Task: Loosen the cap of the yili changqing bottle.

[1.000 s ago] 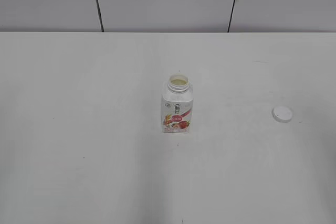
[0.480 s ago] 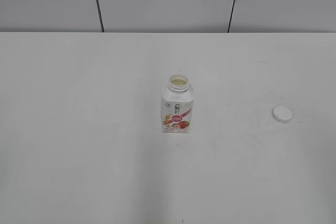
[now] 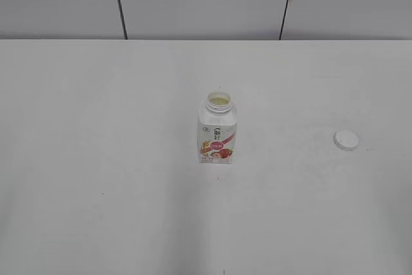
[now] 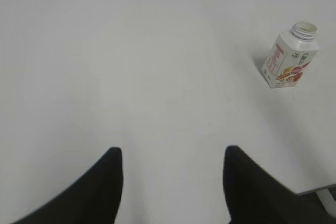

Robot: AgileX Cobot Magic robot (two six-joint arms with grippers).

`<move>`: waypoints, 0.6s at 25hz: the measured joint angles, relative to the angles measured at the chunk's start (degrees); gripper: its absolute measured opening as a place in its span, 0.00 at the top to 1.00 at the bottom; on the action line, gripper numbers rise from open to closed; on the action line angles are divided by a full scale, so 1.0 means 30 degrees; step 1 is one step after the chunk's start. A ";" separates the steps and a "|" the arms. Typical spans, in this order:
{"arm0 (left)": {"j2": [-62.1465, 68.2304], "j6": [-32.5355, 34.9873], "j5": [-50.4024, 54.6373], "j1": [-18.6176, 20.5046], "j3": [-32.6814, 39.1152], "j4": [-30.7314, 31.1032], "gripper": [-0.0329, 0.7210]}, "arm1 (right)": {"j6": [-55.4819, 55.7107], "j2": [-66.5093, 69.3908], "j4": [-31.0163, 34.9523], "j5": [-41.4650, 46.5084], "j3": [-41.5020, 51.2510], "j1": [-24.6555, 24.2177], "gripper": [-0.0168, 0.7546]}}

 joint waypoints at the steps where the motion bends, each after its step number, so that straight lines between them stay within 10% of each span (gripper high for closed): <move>1: 0.0000 0.0025 0.0000 0.0000 0.0000 -0.0023 0.44 | 0.0000 0.0000 -0.0066 -0.0469 0.0239 0.0000 0.35; 15: 0.0000 0.0048 -0.0020 0.1671 0.0000 -0.0086 0.46 | 0.0000 0.0000 -0.0332 -0.1174 0.0443 0.0000 0.35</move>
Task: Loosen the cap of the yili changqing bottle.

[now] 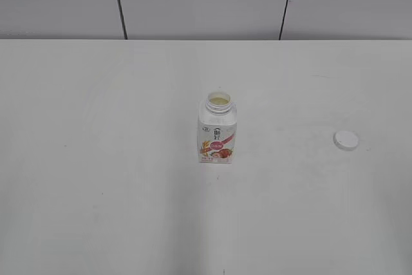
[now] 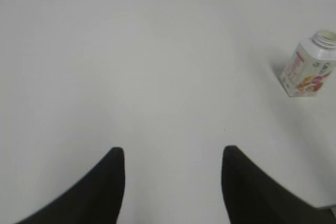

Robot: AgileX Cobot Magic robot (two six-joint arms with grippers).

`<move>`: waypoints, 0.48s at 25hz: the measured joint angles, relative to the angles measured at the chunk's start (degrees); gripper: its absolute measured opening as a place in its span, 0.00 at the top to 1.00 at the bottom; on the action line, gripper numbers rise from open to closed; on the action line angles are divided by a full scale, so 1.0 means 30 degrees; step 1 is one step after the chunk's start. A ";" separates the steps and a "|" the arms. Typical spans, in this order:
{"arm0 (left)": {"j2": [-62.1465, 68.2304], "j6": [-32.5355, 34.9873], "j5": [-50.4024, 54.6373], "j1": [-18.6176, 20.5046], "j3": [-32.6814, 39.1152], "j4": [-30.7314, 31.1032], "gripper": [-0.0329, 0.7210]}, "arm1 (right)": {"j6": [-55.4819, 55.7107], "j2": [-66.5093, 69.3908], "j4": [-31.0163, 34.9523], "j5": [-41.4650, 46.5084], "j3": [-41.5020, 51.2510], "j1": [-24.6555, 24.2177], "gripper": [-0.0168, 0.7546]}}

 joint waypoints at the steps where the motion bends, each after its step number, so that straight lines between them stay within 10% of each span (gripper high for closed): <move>1: 0.0000 0.0000 0.0000 0.0585 0.0000 -0.0017 0.46 | 0.0000 0.0000 0.0000 0.0000 0.0000 0.0000 0.35; 12: 0.0000 0.0000 -0.0015 0.1477 0.0000 -0.0286 0.49 | 0.0000 0.0000 -0.0016 -0.0044 0.0014 -0.0730 0.35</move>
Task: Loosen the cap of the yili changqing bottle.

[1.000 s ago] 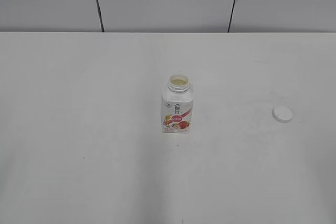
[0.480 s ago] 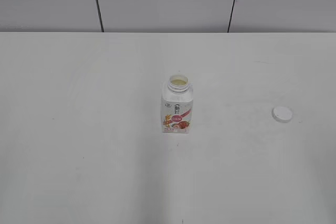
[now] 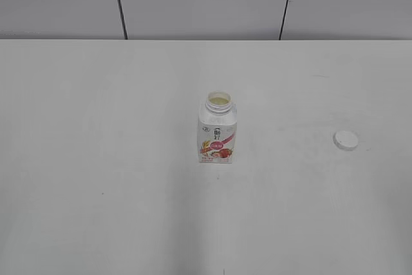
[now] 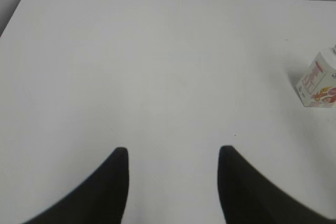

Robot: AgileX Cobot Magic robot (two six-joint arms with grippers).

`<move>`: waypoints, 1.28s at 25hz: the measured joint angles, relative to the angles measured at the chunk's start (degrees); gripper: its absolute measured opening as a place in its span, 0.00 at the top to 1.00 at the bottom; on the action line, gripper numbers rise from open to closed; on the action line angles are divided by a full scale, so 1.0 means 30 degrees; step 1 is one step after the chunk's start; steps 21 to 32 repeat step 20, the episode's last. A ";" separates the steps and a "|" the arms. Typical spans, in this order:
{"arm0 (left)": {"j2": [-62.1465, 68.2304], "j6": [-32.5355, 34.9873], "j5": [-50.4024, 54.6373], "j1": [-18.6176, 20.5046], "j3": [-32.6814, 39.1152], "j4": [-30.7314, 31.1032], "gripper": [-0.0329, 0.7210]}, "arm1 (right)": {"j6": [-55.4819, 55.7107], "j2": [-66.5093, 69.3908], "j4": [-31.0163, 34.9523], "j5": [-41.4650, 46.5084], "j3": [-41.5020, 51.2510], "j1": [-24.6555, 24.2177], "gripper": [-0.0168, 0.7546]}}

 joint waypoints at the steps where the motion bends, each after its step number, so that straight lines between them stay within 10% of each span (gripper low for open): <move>1: 0.0000 0.0000 0.0000 0.0000 0.0000 0.0000 0.49 | 0.0000 0.0000 -0.0019 0.0000 0.0000 -0.0085 0.35; 32: 0.0000 0.0000 -0.0006 0.0000 0.0000 0.0000 0.50 | 0.0000 0.0000 -0.0093 -0.0023 0.0000 -0.0134 0.35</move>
